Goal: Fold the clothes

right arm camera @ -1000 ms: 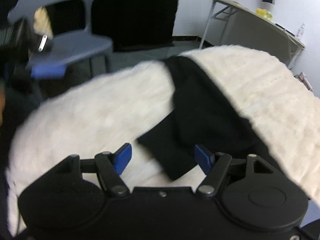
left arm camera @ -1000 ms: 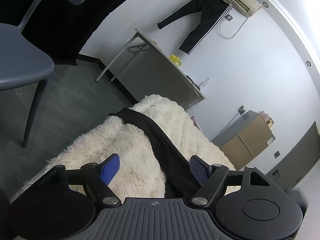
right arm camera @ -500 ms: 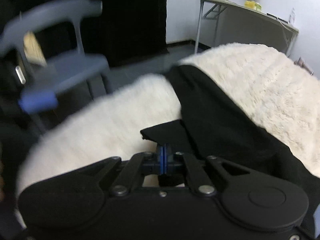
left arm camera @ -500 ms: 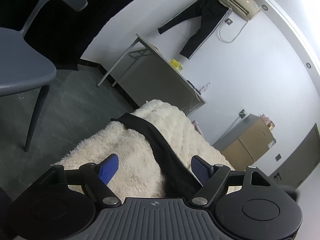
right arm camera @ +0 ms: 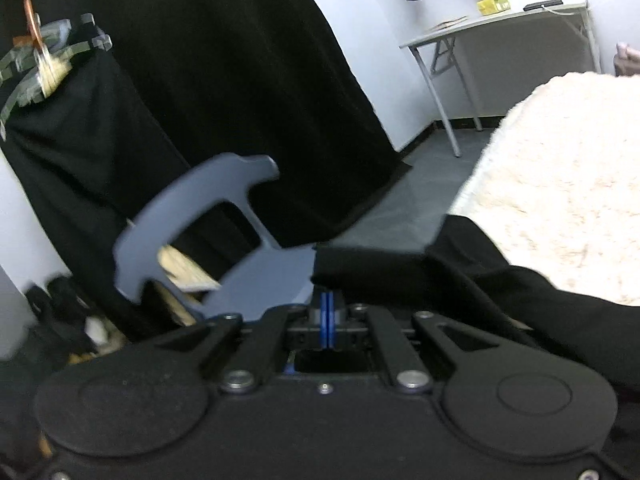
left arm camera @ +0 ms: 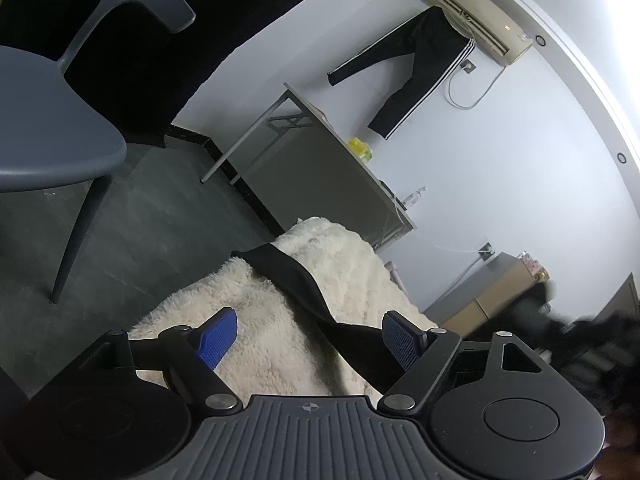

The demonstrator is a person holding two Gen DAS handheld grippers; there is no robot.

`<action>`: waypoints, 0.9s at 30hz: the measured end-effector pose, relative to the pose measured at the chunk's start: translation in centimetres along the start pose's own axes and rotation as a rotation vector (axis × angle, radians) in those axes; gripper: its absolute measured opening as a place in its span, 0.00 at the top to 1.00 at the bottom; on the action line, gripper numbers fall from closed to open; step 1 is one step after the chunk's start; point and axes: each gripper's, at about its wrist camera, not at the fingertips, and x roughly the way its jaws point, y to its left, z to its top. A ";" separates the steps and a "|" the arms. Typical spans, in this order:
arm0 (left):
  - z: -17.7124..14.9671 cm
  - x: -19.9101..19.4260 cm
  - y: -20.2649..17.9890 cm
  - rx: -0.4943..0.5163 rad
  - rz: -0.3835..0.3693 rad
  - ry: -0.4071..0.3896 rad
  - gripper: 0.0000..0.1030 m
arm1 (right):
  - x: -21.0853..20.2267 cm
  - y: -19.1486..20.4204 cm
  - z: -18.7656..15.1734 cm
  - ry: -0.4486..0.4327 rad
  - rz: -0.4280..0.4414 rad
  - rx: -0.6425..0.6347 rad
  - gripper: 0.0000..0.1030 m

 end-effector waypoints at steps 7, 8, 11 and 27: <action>0.1 -0.4 0.1 -0.005 0.007 -0.026 0.27 | 0.0 1.7 1.6 -0.065 0.130 0.002 0.99; 0.1 -0.5 0.1 -0.009 0.010 -0.030 0.27 | 0.4 2.0 1.8 -0.064 0.127 -0.014 0.99; 0.2 -0.8 0.4 -0.023 0.018 -0.043 0.27 | 2.7 2.3 1.5 -0.012 0.151 -0.019 0.85; 0.9 -1.2 2.2 -0.132 0.056 -0.072 0.24 | -2.0 -1.6 -0.4 -0.011 -0.190 -0.186 0.40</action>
